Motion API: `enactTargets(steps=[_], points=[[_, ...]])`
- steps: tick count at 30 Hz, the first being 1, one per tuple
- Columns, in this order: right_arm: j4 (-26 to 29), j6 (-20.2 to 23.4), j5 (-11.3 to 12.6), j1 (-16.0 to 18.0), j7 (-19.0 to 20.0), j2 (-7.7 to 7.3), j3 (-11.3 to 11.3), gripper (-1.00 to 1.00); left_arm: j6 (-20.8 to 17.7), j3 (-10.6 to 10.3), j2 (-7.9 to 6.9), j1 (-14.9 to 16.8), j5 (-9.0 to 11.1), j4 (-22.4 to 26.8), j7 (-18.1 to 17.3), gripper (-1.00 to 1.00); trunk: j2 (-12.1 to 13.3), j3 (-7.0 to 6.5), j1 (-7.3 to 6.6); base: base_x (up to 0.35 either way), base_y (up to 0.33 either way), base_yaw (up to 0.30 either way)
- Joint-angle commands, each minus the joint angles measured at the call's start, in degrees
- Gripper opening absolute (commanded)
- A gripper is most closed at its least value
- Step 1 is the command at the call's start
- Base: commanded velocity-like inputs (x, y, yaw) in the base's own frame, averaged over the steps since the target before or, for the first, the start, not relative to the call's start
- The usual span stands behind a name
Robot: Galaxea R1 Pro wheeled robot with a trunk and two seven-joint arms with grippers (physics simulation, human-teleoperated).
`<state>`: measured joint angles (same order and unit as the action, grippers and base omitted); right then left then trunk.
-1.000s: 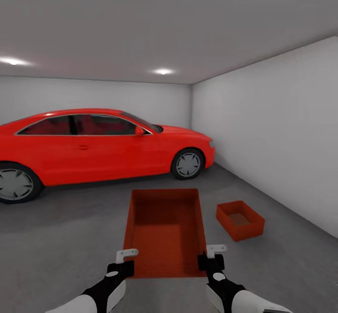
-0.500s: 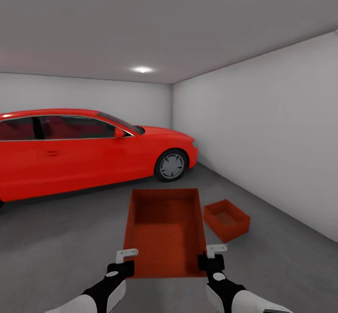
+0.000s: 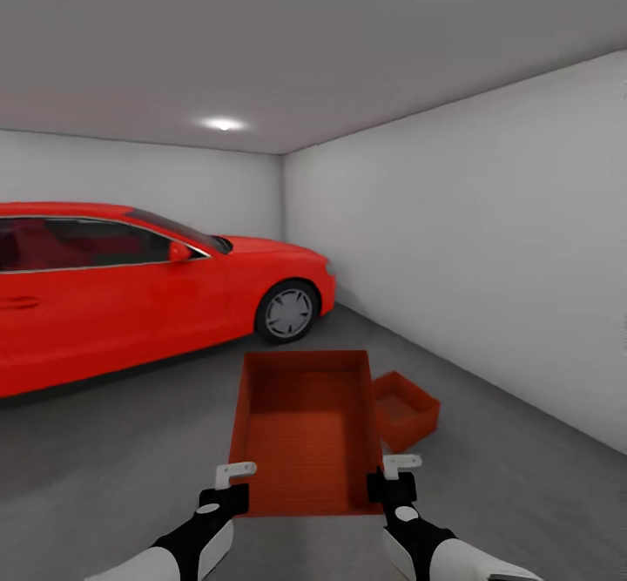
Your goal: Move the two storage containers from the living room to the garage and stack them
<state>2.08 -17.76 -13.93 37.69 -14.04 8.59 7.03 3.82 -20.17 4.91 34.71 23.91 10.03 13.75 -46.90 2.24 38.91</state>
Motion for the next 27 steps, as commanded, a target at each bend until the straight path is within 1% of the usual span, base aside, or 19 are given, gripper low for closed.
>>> enactTargets(steps=[1,27], points=[[0.03,0.09,-1.98,0.11,0.33,0.06,2.82,-1.00,0.00,-0.01,-0.42,0.01,0.78,0.08,0.49,-1.00,-0.08,0.10,0.05,0.298,0.228,-0.282],[0.03,0.00,-1.98,0.11,0.33,0.11,2.82,-1.00,-0.22,0.04,-0.42,0.00,0.78,-0.10,0.49,-1.00,-0.08,0.10,0.05,0.298,0.231,-0.283]])
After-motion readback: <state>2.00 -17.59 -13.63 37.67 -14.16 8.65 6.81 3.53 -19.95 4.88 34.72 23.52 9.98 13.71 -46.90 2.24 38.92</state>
